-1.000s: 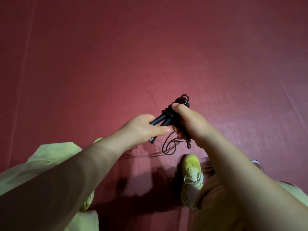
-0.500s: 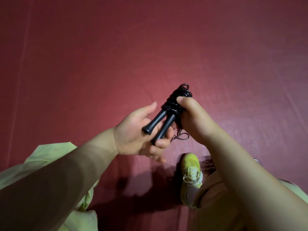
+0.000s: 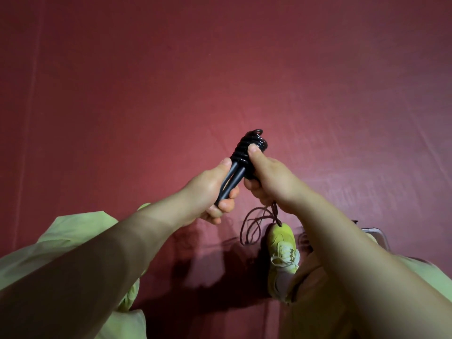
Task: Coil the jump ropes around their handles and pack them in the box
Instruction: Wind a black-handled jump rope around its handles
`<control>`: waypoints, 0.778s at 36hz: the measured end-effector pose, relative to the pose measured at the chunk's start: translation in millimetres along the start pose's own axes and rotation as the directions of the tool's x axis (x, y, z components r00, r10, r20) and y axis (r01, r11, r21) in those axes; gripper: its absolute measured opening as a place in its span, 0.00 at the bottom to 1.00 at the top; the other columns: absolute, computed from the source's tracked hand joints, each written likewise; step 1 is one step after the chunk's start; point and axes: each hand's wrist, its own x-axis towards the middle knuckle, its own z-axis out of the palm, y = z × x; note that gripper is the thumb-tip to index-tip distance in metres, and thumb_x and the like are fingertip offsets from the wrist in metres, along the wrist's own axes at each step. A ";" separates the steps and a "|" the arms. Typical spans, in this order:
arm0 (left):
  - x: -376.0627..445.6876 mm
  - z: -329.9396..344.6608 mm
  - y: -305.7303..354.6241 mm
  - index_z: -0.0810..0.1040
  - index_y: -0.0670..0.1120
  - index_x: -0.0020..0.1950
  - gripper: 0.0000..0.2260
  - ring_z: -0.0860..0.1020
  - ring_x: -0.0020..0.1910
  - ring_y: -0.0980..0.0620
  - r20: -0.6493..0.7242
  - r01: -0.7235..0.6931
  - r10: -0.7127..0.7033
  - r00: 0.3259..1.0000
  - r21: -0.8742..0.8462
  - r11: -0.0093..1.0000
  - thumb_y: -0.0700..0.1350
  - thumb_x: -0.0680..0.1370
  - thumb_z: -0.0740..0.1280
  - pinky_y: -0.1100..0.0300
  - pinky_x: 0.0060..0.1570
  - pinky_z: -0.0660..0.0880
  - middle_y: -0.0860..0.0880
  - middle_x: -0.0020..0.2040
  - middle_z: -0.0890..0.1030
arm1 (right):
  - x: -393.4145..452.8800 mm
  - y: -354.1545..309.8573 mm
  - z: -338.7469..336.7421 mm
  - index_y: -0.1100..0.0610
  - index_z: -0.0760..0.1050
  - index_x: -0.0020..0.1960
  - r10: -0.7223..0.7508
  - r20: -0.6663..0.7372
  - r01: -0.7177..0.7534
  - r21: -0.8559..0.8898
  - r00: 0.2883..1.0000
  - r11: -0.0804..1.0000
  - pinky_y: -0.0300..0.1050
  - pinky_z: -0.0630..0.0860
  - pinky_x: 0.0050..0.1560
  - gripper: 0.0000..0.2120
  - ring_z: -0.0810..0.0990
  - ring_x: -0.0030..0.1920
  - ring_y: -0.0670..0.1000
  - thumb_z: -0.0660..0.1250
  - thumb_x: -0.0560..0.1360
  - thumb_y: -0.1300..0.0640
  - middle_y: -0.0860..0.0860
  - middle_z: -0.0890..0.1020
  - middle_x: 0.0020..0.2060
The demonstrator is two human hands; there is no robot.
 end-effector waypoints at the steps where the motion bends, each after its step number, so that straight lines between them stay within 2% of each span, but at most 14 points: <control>1: 0.3 1.0 -0.7 0.69 0.47 0.37 0.27 0.58 0.17 0.57 -0.027 0.009 -0.009 1.000 0.025 1.000 0.65 0.80 0.44 0.60 0.29 0.66 0.53 0.22 0.68 | 0.7 0.6 2.3 0.53 0.63 0.35 0.010 -0.021 -0.011 -0.040 1.000 0.999 0.39 0.53 0.26 0.24 0.57 0.23 0.45 0.45 0.82 0.40 0.44 0.63 0.23; 7: 5.9 0.6 -6.7 0.70 0.46 0.38 0.26 0.60 0.18 0.55 -0.136 0.032 -0.012 0.991 0.143 0.989 0.63 0.81 0.45 0.60 0.29 0.66 0.54 0.22 0.69 | 5.6 1.2 10.7 0.53 0.63 0.35 0.093 -0.064 -0.101 -0.139 0.994 0.985 0.39 0.54 0.25 0.24 0.57 0.22 0.45 0.43 0.82 0.40 0.45 0.62 0.23; 10: 8.9 -2.2 -8.1 0.71 0.46 0.37 0.27 0.63 0.20 0.53 -0.169 0.028 0.009 0.986 0.212 0.977 0.62 0.81 0.45 0.59 0.30 0.66 0.53 0.21 0.71 | 7.5 2.7 13.1 0.53 0.62 0.36 0.121 -0.080 -0.130 -0.121 0.989 0.984 0.39 0.55 0.25 0.24 0.57 0.22 0.45 0.42 0.82 0.39 0.46 0.62 0.24; 13: 10.3 -5.0 -8.6 0.73 0.46 0.36 0.27 0.69 0.23 0.52 -0.212 0.013 0.062 0.975 0.334 0.942 0.63 0.80 0.46 0.57 0.34 0.70 0.53 0.21 0.74 | 8.2 5.8 11.8 0.52 0.61 0.36 0.176 -0.052 -0.178 -0.047 0.983 0.983 0.41 0.53 0.26 0.25 0.56 0.23 0.45 0.43 0.80 0.34 0.46 0.63 0.25; 15: 7.0 -3.9 -6.3 0.72 0.48 0.36 0.25 0.74 0.30 0.48 -0.235 -0.019 0.130 0.963 0.422 0.906 0.63 0.80 0.46 0.53 0.40 0.73 0.52 0.26 0.77 | 7.6 7.7 9.3 0.52 0.63 0.37 0.204 -0.012 -0.204 -0.007 0.979 0.979 0.41 0.53 0.26 0.28 0.56 0.24 0.45 0.45 0.76 0.29 0.45 0.64 0.26; 17: 1.8 -0.9 -2.2 0.69 0.51 0.35 0.21 0.77 0.40 0.43 -0.269 -0.036 0.198 0.943 0.508 0.860 0.58 0.82 0.47 0.50 0.49 0.75 0.47 0.37 0.79 | 6.7 8.1 6.9 0.52 0.67 0.40 0.210 0.023 -0.211 0.027 0.977 0.977 0.40 0.53 0.25 0.31 0.56 0.25 0.46 0.49 0.72 0.24 0.46 0.63 0.27; 20: -6.8 1.3 2.6 0.66 0.53 0.34 0.21 0.76 0.51 0.41 -0.280 0.003 0.258 0.925 0.681 0.732 0.59 0.81 0.44 0.48 0.56 0.72 0.44 0.46 0.78 | 6.1 7.0 5.8 0.55 0.71 0.41 0.233 0.040 -0.234 0.020 0.972 0.972 0.39 0.54 0.23 0.37 0.58 0.24 0.46 0.52 0.66 0.20 0.47 0.64 0.27; 23: -8.5 0.9 1.1 0.65 0.51 0.37 0.21 0.75 0.56 0.41 -0.265 0.062 0.279 0.923 0.818 0.572 0.61 0.81 0.44 0.50 0.53 0.70 0.45 0.50 0.77 | 7.5 6.4 6.7 0.55 0.71 0.36 0.285 0.032 -0.285 0.012 0.958 0.958 0.37 0.56 0.22 0.34 0.60 0.22 0.46 0.54 0.67 0.23 0.47 0.65 0.25; 25: -9.6 2.3 0.9 0.65 0.50 0.39 0.20 0.74 0.57 0.40 -0.249 0.066 0.301 0.920 0.858 0.509 0.61 0.81 0.44 0.50 0.51 0.68 0.44 0.54 0.78 | 8.5 5.4 7.6 0.54 0.69 0.33 0.295 0.022 -0.296 0.031 0.955 0.955 0.38 0.56 0.23 0.30 0.60 0.21 0.47 0.55 0.69 0.26 0.47 0.65 0.24; 26: -9.5 2.2 0.6 0.65 0.50 0.40 0.20 0.74 0.56 0.40 -0.239 0.055 0.312 0.920 0.864 0.500 0.61 0.81 0.45 0.50 0.51 0.68 0.44 0.53 0.78 | 8.6 5.0 8.0 0.54 0.68 0.31 0.289 0.017 -0.289 0.043 0.957 0.956 0.38 0.56 0.23 0.29 0.59 0.21 0.47 0.55 0.70 0.28 0.47 0.63 0.24; 28: -8.4 -0.6 -0.6 0.64 0.50 0.39 0.20 0.74 0.54 0.41 -0.224 0.023 0.294 0.929 0.830 0.558 0.63 0.80 0.46 0.50 0.52 0.70 0.45 0.48 0.77 | 8.0 3.2 9.3 0.52 0.66 0.28 0.255 0.006 -0.255 0.081 0.967 0.964 0.40 0.53 0.25 0.26 0.56 0.23 0.47 0.56 0.72 0.31 0.46 0.61 0.24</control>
